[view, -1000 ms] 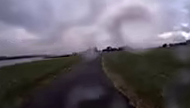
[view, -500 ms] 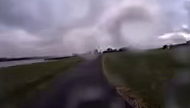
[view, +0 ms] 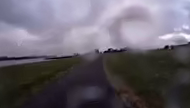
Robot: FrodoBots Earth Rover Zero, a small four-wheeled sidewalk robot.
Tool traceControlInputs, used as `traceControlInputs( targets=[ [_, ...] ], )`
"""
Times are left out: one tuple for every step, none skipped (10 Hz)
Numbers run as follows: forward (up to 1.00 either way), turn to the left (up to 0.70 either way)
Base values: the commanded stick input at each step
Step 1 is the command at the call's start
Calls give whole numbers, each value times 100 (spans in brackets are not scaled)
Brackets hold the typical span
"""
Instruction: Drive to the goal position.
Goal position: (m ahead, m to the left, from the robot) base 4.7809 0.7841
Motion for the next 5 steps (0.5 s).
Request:
traceControlInputs(
  targets=[
    [70,14],
    [70,0],
    [70,0],
    [70,0],
    [70,0]
  ],
)
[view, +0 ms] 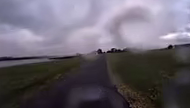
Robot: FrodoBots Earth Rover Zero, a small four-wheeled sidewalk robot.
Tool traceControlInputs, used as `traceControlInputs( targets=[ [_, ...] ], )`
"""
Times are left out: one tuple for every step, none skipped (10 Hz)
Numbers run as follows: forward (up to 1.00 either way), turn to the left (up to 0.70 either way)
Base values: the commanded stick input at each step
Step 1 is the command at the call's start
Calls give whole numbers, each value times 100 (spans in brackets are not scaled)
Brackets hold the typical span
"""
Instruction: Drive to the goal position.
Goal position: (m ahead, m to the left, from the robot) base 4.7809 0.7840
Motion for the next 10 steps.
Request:
traceControlInputs(
  targets=[
    [70,0],
    [70,0],
    [70,0],
    [70,0],
    [70,0],
    [70,0],
    [70,0],
    [70,0],
    [70,0],
    [70,7]
  ],
)
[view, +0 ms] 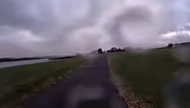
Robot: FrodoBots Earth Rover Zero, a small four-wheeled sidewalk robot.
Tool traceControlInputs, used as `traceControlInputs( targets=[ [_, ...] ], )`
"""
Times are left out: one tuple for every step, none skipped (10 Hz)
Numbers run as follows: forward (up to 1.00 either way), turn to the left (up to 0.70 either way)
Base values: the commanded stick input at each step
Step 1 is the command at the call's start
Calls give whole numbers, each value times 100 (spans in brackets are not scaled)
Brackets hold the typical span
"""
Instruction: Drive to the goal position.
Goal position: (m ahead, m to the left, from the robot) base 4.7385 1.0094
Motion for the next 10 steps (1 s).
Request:
traceControlInputs(
  targets=[
    [70,11],
    [70,14],
    [70,14],
    [70,14],
    [70,14],
    [70,14],
    [70,9],
    [70,2],
    [70,0],
    [70,0]
  ],
)
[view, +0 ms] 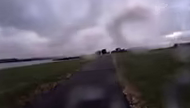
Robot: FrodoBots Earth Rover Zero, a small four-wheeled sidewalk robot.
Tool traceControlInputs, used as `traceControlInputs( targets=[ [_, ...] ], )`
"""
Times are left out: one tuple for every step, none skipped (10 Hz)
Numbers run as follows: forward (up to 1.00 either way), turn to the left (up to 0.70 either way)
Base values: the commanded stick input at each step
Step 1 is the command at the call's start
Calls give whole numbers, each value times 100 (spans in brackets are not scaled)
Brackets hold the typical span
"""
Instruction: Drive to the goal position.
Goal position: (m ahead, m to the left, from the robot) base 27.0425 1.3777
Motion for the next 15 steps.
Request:
traceControlInputs(
  targets=[
    [70,0],
    [70,0],
    [70,0],
    [70,0],
    [70,0],
    [70,0],
    [70,0],
    [70,0],
    [70,0],
    [70,0],
    [70,0],
    [70,0],
    [70,0],
    [70,0],
    [70,0]
  ],
)
